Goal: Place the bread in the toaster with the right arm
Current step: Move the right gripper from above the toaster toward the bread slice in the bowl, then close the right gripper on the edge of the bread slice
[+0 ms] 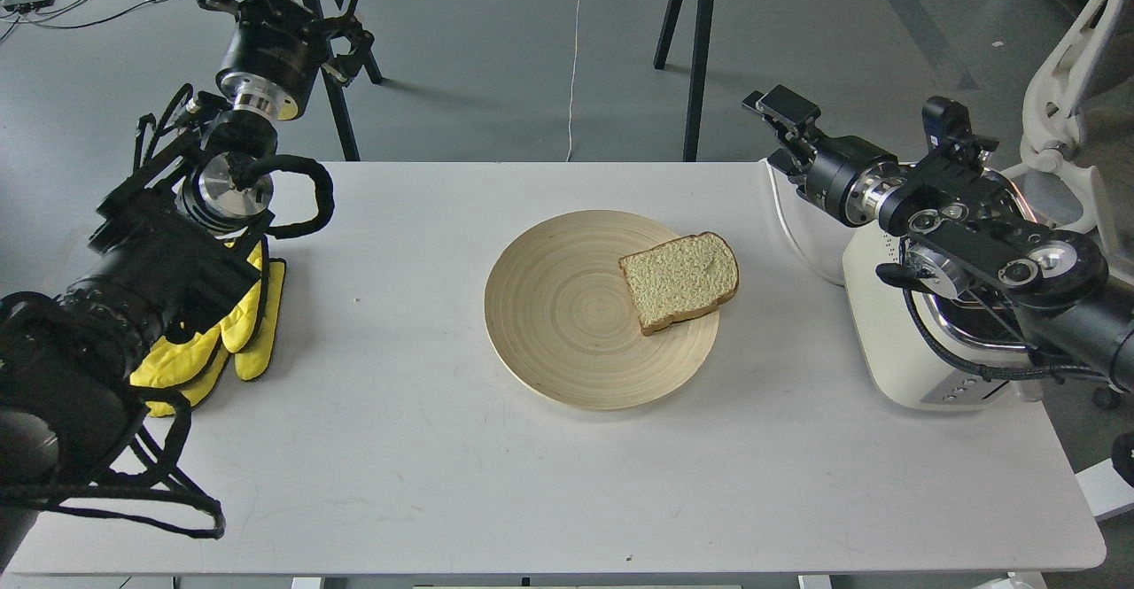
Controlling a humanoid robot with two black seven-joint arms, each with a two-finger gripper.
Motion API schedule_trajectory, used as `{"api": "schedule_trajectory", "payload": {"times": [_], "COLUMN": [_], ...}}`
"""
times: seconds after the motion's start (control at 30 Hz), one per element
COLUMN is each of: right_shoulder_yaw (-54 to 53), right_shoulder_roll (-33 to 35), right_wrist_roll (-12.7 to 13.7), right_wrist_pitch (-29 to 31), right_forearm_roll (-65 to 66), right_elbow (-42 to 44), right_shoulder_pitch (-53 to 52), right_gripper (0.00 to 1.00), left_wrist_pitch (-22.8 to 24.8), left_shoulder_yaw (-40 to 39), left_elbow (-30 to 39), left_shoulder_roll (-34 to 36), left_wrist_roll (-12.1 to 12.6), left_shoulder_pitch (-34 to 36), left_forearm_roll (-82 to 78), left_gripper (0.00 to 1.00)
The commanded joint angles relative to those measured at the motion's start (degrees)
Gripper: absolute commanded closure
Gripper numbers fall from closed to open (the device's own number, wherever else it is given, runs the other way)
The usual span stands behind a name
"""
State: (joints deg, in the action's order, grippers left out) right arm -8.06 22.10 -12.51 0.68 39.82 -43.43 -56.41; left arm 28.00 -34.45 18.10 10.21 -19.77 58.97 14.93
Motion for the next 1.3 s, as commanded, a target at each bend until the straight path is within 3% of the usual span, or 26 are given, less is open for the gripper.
{"api": "schedule_trajectory", "payload": {"times": [0.0,0.13,0.47,0.77,0.9,1.17,1.27], "right_shoulder_yaw": [6.02,10.87,19.22,20.02,19.93,19.75,19.67], "right_shoulder_roll": [-1.09,-3.73,-11.29,-12.17,-12.17,-12.78,-13.05], "right_wrist_roll": [-0.06,0.55,1.78,2.14,3.54,3.98,3.98], "right_wrist_pitch": [-4.62,-8.15,-8.42,-8.24,-7.98,-8.06,-8.06], "right_forearm_roll": [5.26,8.00,8.26,8.26,7.73,7.56,7.56], "right_elbow": [0.10,1.06,9.93,11.35,11.26,11.35,11.35], "right_shoulder_pitch": [0.42,0.25,0.25,0.51,1.04,1.83,1.83], "right_gripper": [0.03,0.05,0.20,0.23,0.33,0.34,0.40], "left_wrist_pitch": [0.00,0.00,0.00,0.00,0.00,0.00,0.00], "left_shoulder_yaw": [-0.01,0.08,0.08,0.08,0.08,0.08,0.08], "left_elbow": [0.00,0.00,0.00,0.00,0.00,0.00,0.00], "left_shoulder_roll": [-0.10,-0.28,-0.28,-0.28,-0.28,-0.28,-0.28], "left_wrist_roll": [0.00,0.00,0.35,0.26,0.26,0.26,0.26], "left_shoulder_pitch": [0.00,0.00,0.00,0.00,0.00,0.00,0.00], "left_forearm_roll": [-0.08,-0.08,-0.17,-0.17,-0.17,-0.17,-0.17], "left_gripper": [0.00,0.00,0.00,0.00,0.00,0.00,0.00]}}
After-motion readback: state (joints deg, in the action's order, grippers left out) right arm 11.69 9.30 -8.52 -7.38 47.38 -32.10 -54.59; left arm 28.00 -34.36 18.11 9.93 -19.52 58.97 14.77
